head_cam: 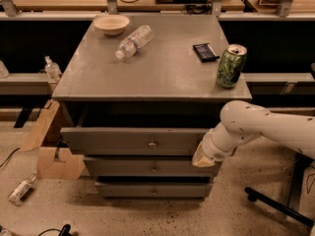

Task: Close top drawer

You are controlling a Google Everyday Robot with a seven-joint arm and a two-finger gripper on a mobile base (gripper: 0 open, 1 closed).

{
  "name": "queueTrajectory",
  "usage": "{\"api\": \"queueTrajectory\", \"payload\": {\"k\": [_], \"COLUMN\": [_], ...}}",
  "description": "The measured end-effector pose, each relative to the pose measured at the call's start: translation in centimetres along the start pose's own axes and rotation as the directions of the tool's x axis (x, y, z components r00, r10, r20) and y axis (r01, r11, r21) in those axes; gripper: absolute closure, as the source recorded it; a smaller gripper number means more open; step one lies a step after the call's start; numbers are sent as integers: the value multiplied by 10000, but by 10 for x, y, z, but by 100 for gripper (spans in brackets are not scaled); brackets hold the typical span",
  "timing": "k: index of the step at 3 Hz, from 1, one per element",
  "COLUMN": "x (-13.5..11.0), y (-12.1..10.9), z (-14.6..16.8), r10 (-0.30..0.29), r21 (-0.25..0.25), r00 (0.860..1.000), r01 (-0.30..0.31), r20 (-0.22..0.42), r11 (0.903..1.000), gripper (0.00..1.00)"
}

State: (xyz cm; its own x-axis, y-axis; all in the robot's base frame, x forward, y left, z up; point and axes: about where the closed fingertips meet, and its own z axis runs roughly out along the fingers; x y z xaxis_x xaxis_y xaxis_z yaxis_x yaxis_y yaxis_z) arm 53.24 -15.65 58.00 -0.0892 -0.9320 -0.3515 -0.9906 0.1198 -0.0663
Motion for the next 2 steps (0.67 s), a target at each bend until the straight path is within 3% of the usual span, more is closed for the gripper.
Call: {"api": "queueTrajectory", "payload": {"k": [1, 2], "x": [0, -1], "y": [1, 1], "z": [1, 2], "r10": [-9, -17], "r21": [-25, -46], "r00": [10000, 10000], "r01": [9, 17], "r20": [0, -1], "r11": [10000, 10000], "gripper": [15, 0]}}
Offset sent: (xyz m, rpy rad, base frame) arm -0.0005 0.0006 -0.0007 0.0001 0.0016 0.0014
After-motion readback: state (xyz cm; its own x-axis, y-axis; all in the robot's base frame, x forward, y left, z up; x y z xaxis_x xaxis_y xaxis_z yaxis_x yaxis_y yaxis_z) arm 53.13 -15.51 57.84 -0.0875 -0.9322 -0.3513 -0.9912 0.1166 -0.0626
